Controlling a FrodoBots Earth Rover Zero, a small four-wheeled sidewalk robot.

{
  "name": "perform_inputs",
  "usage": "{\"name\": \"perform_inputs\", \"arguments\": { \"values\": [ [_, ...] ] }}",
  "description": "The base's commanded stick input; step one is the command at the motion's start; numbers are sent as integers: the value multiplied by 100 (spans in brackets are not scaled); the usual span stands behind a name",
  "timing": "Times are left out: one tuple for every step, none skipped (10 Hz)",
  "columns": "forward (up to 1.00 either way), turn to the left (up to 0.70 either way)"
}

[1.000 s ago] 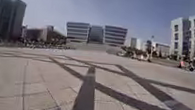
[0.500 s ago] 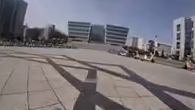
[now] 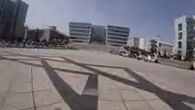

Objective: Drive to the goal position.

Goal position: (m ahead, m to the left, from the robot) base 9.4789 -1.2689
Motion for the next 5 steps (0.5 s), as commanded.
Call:
{"name": "perform_inputs", "arguments": {
  "values": [
    [100, -7],
    [100, -27],
    [100, -27],
    [100, -27],
    [100, -6]
  ]
}}
